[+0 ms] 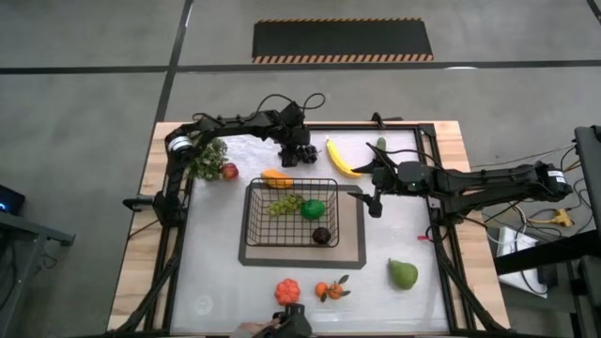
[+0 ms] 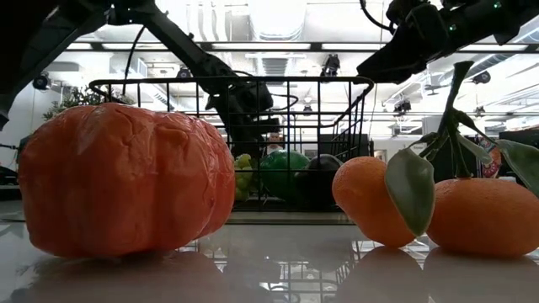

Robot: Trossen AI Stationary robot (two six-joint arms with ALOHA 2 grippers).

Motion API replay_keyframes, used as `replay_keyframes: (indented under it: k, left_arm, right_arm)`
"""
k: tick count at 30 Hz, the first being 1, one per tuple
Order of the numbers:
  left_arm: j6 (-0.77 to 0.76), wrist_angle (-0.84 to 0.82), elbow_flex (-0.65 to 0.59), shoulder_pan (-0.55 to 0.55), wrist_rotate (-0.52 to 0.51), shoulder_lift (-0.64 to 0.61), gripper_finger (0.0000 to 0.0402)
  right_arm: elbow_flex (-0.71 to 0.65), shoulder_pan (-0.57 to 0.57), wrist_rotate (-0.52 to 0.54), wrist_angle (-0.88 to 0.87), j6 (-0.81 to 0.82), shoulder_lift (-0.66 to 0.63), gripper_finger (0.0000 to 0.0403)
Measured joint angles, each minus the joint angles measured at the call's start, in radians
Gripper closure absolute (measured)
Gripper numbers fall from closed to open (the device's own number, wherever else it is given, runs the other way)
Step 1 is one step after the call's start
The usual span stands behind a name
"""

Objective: Build produce basket
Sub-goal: Put the black grapes into the black wire basket

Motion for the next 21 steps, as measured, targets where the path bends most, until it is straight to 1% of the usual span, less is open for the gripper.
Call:
replay_keyframes:
  k: [2, 5, 12, 13, 16, 21]
  left_arm:
    - [0.000, -0.001, 0.000, 0.000, 0.000, 0.002, 0.0247]
    - [0.004, 0.001, 0.000, 0.000, 0.000, 0.003, 0.0274]
    - [0.008, 0.004, 0.000, 0.001, 0.000, 0.003, 0.0386]
    - [0.008, 0.005, 0.000, 0.001, 0.000, 0.003, 0.0393]
    - [0.008, 0.007, -0.002, 0.001, 0.000, -0.016, 0.0392]
    - [0.006, 0.023, -0.002, 0.001, -0.004, -0.122, 0.0397]
  right_arm:
    - [-0.001, 0.000, 0.001, 0.000, 0.007, 0.000, 0.0078]
    - [-0.003, 0.000, 0.003, 0.000, 0.008, 0.000, 0.0078]
    - [-0.003, 0.000, 0.003, 0.000, 0.008, 0.000, 0.0078]
    - [-0.003, 0.000, 0.003, 0.000, 0.010, 0.000, 0.0078]
    - [-0.003, 0.000, 0.003, 0.001, 0.026, 0.000, 0.0078]
    - [-0.003, 0.000, 0.003, 0.002, 0.061, 0.000, 0.0078]
